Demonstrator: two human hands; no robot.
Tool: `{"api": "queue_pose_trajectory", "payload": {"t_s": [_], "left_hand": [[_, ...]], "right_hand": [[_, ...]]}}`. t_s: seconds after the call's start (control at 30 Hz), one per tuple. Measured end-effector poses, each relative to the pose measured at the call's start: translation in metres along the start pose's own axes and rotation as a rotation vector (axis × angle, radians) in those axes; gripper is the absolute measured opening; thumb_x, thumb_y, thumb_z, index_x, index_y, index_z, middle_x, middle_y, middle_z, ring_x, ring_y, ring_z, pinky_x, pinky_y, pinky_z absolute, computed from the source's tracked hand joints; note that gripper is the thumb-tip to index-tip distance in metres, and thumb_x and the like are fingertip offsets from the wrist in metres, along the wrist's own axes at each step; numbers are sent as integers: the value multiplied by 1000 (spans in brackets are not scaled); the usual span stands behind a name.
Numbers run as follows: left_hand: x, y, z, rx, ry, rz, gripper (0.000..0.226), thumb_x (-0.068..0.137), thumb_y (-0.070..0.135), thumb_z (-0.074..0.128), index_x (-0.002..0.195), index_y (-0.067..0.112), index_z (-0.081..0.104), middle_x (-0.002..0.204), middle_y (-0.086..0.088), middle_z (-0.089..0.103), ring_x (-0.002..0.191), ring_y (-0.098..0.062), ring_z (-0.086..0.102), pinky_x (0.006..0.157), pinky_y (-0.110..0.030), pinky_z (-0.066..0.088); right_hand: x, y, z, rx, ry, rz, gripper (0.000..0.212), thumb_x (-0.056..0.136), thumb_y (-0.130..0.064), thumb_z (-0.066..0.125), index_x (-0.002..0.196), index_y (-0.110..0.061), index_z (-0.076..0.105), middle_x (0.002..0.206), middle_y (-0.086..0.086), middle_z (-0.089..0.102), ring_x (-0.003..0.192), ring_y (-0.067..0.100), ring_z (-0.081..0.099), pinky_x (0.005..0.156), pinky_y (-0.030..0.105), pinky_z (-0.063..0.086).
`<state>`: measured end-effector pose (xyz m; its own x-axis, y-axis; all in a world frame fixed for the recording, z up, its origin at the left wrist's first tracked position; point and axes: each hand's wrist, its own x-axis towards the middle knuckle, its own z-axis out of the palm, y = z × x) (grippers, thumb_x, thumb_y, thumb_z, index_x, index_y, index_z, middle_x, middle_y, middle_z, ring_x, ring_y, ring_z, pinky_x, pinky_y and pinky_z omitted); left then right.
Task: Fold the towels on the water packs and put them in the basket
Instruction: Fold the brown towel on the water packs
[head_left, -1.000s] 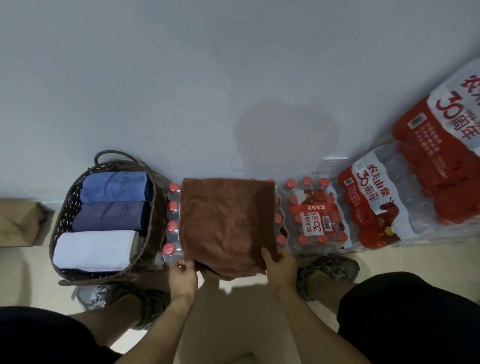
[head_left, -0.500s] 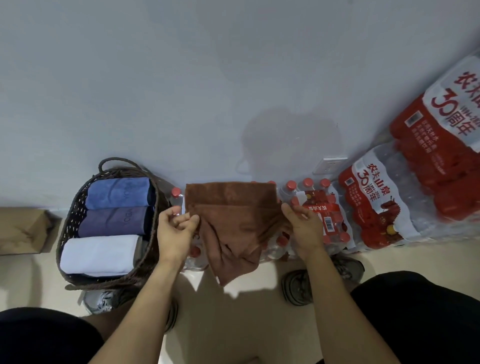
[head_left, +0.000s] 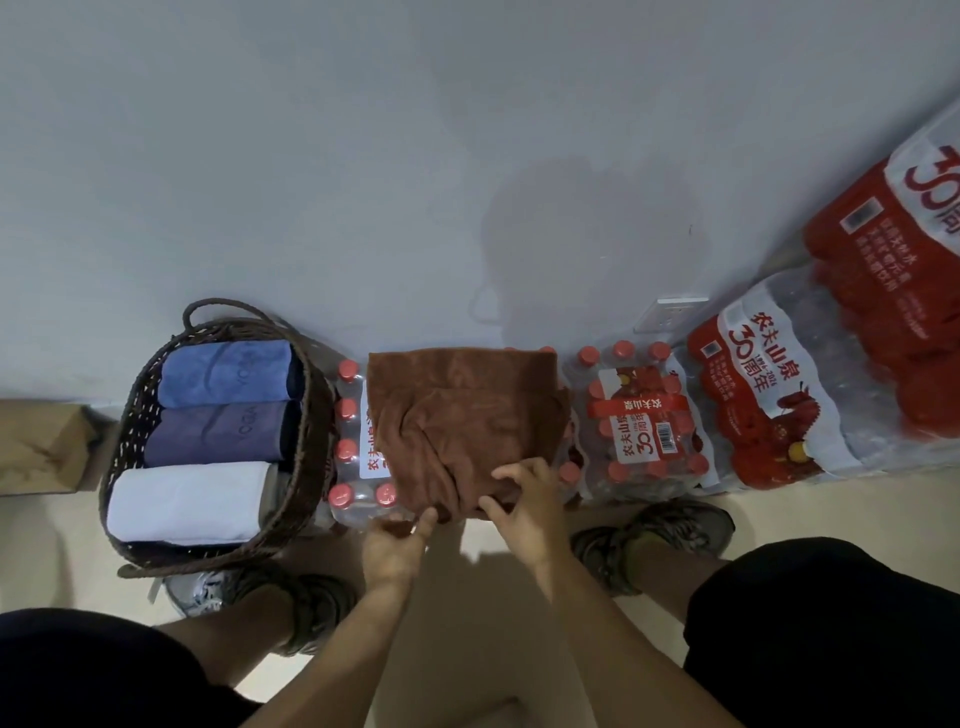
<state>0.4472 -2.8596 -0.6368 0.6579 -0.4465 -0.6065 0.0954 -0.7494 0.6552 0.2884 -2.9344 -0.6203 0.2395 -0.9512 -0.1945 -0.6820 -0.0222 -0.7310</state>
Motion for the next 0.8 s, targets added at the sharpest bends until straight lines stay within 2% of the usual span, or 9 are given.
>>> {"api": "queue_pose_trajectory", "payload": {"t_s": [0.1,0.17,0.27,0.4,0.5,0.6,0.67,0.73,0.8], "left_hand": [[-1,-2,6,-114,-72,15,24,78,7,80,88,-7,64,82,-11,68,80,-23,62,81,-26,47],[-2,1,8,-77,-117,31,13,82,9,76,80,1,67,78,-5,70,78,-20,64,75,-22,48],[-4,8,13,50,-134,64,14,86,15,72,79,4,67,76,-1,70,77,-21,63,66,-22,41],[1,16,4,24,-12,-27,27,83,24,76,92,2,64,87,-10,66,86,-23,60,82,-28,42],[1,12,1,-81,26,-14,23,80,18,79,75,5,61,80,-13,68,85,-27,64,90,-35,46],[-7,13,4,-248,-2,-42,33,79,6,78,68,14,48,65,-2,54,75,-21,55,100,-45,46],[-8,13,5,-343,-83,-107,28,80,10,78,76,15,51,70,-4,55,73,-23,55,99,-49,48],[-7,14,6,-343,-136,-151,26,79,20,81,90,12,59,85,-8,64,82,-27,63,94,-48,52],[-7,18,9,-450,-85,-216,24,79,13,80,84,8,58,85,-10,65,86,-29,63,97,-49,51]], "right_hand": [[1,5,2,-9,-5,3,20,78,-18,78,95,-20,67,101,-8,43,99,13,50,87,13,38],[5,6,0,-11,-18,15,13,83,-18,74,93,-20,67,100,-8,45,97,13,51,86,17,41],[9,4,-4,5,-47,37,8,87,-20,70,94,-20,66,100,-4,50,95,14,52,86,22,42],[13,-4,-19,149,-60,154,8,94,-23,63,99,-17,63,102,2,61,94,19,59,86,32,49],[13,-9,-36,204,-39,174,9,96,-21,60,104,-17,63,100,-1,66,95,17,62,86,31,52],[10,-14,-48,250,16,210,13,96,-17,59,106,-14,67,103,0,68,98,17,63,90,33,53],[8,-18,-52,274,17,260,14,96,-17,61,107,-12,68,104,3,69,100,20,63,92,36,53],[5,-20,-53,250,7,293,16,95,-18,62,109,-12,68,106,4,70,101,20,63,92,33,51],[3,-21,-52,219,-3,306,17,95,-19,62,110,-14,69,106,1,69,99,16,61,87,26,48]]}}
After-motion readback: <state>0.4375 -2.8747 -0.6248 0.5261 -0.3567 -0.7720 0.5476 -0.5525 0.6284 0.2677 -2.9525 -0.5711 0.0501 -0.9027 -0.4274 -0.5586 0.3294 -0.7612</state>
